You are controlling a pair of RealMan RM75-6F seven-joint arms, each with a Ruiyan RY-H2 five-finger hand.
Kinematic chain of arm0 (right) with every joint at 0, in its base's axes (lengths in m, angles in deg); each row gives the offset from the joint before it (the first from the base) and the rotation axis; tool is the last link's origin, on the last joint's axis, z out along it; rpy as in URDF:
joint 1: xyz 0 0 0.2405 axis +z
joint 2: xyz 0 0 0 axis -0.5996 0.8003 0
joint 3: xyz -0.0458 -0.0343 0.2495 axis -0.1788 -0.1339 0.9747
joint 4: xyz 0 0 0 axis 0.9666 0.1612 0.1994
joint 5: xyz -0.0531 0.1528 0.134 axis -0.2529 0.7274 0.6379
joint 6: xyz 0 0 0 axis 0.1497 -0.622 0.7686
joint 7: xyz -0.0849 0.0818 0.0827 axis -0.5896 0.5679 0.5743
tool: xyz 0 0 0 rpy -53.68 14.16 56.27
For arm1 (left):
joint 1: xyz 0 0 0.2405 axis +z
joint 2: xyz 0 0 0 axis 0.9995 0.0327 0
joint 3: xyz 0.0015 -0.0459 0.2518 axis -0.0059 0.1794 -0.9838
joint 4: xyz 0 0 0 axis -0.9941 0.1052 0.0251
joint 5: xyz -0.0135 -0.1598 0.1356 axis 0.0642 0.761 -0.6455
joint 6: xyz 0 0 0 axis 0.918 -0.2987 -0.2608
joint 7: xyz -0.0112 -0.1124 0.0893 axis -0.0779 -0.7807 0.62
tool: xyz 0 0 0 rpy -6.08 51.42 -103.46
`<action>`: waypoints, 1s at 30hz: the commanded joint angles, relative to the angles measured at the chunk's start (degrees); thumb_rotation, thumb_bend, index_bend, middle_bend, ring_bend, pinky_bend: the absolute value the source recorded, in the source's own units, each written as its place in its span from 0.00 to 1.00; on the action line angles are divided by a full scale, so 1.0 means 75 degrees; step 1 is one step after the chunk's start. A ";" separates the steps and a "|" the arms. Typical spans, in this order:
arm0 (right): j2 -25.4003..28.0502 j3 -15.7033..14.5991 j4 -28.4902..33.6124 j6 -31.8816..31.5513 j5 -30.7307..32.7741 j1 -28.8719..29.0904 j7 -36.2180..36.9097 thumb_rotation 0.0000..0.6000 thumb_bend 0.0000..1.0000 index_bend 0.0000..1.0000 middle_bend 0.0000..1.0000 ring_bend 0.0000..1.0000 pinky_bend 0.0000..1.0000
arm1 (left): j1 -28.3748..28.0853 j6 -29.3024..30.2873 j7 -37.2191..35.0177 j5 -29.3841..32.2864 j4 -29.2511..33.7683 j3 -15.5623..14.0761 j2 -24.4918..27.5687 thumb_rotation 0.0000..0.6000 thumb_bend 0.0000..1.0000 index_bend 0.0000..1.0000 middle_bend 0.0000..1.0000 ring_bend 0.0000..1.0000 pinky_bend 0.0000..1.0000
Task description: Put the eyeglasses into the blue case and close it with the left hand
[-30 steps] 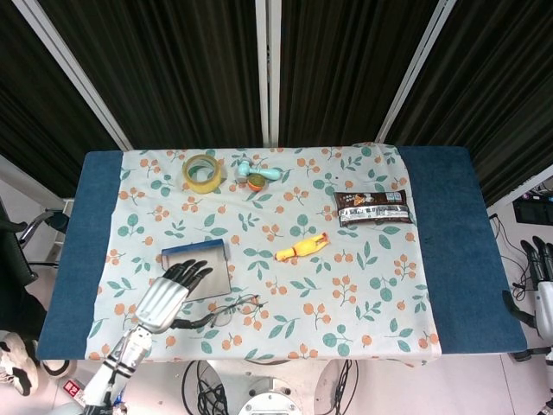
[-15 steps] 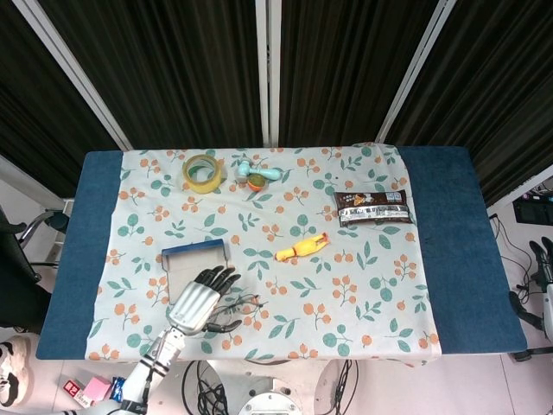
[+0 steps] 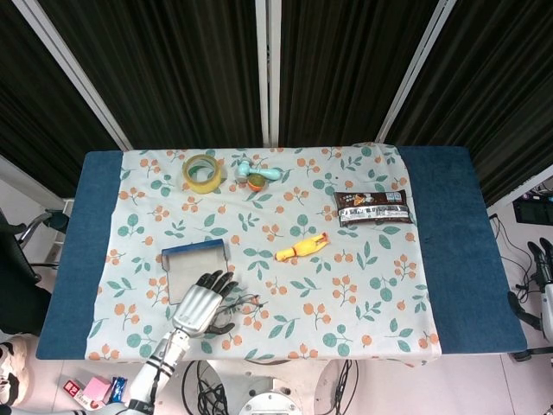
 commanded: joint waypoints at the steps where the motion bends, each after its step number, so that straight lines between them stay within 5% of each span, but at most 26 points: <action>1: -0.0016 -0.0002 -0.0002 0.0014 0.0010 0.0003 -0.0020 1.00 0.23 0.00 0.00 0.00 0.00 | -0.0031 0.0004 -0.0027 0.0131 -0.0024 0.0062 -0.0064 0.67 0.16 0.22 0.09 0.09 0.19; 14: -0.0074 0.0040 -0.0008 0.0066 0.0114 0.0001 -0.0085 1.00 0.24 0.00 0.00 0.00 0.00 | -0.0152 0.0033 -0.0004 0.0485 -0.0238 0.0073 -0.0414 0.68 0.16 0.23 0.10 0.09 0.18; 20: -0.0063 0.0055 -0.0001 0.0064 0.0142 -0.0013 -0.0080 1.00 0.24 0.00 0.00 0.00 0.00 | -0.0207 0.0163 0.0536 0.0552 -0.0335 0.0003 -0.0479 1.00 0.17 0.22 0.09 0.09 0.18; 30: -0.0110 0.0028 0.0014 0.0124 0.0134 -0.0003 -0.0140 1.00 0.24 0.00 0.00 0.00 0.00 | -0.0188 0.0305 0.0928 0.1034 -0.0058 0.0039 -0.0255 1.00 0.19 0.22 0.09 0.09 0.18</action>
